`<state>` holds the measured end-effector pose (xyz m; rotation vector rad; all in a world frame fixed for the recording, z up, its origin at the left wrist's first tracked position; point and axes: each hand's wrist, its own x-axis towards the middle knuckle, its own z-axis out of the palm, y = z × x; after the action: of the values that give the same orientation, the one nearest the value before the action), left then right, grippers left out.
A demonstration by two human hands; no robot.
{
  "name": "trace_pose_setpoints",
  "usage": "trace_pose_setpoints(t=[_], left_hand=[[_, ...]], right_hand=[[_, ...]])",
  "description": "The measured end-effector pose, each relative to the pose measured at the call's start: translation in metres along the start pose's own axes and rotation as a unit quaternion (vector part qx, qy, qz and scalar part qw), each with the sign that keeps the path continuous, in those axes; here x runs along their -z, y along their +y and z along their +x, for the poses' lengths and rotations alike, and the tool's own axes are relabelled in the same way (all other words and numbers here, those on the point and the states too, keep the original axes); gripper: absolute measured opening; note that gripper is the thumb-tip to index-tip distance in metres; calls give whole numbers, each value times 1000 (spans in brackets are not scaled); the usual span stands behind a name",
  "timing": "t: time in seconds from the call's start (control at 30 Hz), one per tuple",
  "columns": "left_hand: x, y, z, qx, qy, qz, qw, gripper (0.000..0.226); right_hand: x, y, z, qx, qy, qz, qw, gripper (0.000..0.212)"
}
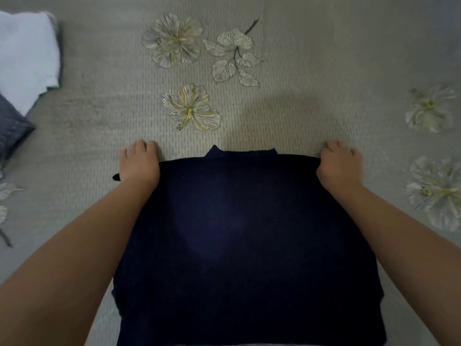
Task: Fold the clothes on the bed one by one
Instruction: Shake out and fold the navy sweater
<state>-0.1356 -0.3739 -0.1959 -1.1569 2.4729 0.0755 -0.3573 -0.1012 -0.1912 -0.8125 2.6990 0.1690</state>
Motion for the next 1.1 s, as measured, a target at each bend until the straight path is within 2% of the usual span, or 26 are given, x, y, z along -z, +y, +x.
trace_pose_setpoints(t=[0.1,0.2,0.3,0.4,0.47,0.53,0.63,0.7,0.77,0.9,0.93,1.03,1.1], left_hand=[[-11,4,1,23,16,-28,999,52],[-19,5,-2,13,71,-63,995,59],[-20,12,-18,-92,155,-96,979,57],[-24,36,-50,-239,215,-130,938,40],[-30,59,-75,-303,199,-121,924,37],[-39,85,-100,-346,146,-94,922,40],[-58,113,-127,-328,11,-34,944,57],[-64,120,-131,-303,-18,-33,952,60],[-58,123,-136,-302,-4,-37,953,58],[-37,139,-137,-304,-3,-65,950,49],[-31,151,-136,-334,17,-71,940,44],[-11,203,-128,-446,96,-60,888,33],[2,246,-125,-474,54,-33,878,43]], right_hand=[[-12,-5,4,-40,-9,-24,999,55],[-20,-6,4,-66,3,-38,997,62],[-20,-5,-1,-70,22,-10,997,61],[-20,-3,-29,-50,39,23,998,56],[-24,3,-68,-28,71,54,996,50],[-33,14,-115,-42,95,64,992,43],[-52,32,-179,-92,22,68,993,56],[-65,46,-206,-114,-42,71,990,73],[-74,59,-218,-130,-62,88,986,81],[-70,66,-221,-155,-43,163,973,88],[-67,64,-224,-174,-43,183,967,87],[-67,54,-230,-254,-8,195,947,66],[-69,45,-230,-291,-27,209,933,63]])
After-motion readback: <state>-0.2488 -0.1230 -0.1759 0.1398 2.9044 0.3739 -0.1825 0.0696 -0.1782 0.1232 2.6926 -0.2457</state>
